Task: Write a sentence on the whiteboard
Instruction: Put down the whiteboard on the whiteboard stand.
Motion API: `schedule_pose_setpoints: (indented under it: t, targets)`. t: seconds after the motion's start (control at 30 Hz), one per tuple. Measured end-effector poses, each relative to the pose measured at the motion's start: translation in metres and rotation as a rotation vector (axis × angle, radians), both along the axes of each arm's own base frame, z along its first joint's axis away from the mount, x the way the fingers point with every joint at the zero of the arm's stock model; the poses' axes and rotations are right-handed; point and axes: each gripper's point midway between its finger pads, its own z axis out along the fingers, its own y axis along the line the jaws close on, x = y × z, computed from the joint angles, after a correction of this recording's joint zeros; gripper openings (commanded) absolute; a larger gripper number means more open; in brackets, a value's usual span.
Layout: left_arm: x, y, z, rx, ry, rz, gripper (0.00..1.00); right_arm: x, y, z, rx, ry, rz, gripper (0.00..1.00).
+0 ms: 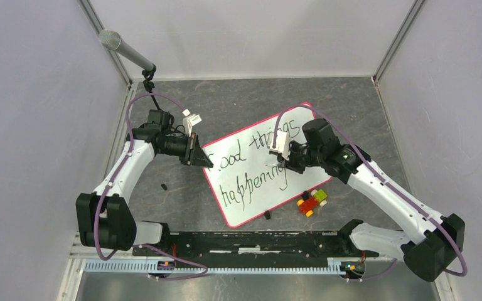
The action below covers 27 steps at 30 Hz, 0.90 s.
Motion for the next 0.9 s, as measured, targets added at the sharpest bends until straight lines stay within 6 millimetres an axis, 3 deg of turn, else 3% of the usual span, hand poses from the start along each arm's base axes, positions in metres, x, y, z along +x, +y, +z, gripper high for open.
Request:
schedule_pose_setpoints:
  t: [0.27,0.47,0.73,0.9]
  targets:
    - [0.0,0.0,0.0,0.0,0.0,0.0,0.02,0.007,0.003,-0.003,0.004,-0.016,-0.013,0.0]
    - [0.0,0.0,0.0,0.001,0.0,0.001,0.02,-0.001,-0.003,-0.028,-0.03,0.031,-0.017,0.0]
    - [0.0,0.0,0.0,0.001,0.0,0.0,0.03,-0.005,-0.004,-0.03,-0.031,0.027,-0.014,0.0]
    - [0.0,0.0,0.0,0.001,0.0,0.0,0.15,-0.004,-0.003,-0.021,-0.022,0.025,-0.016,0.0]
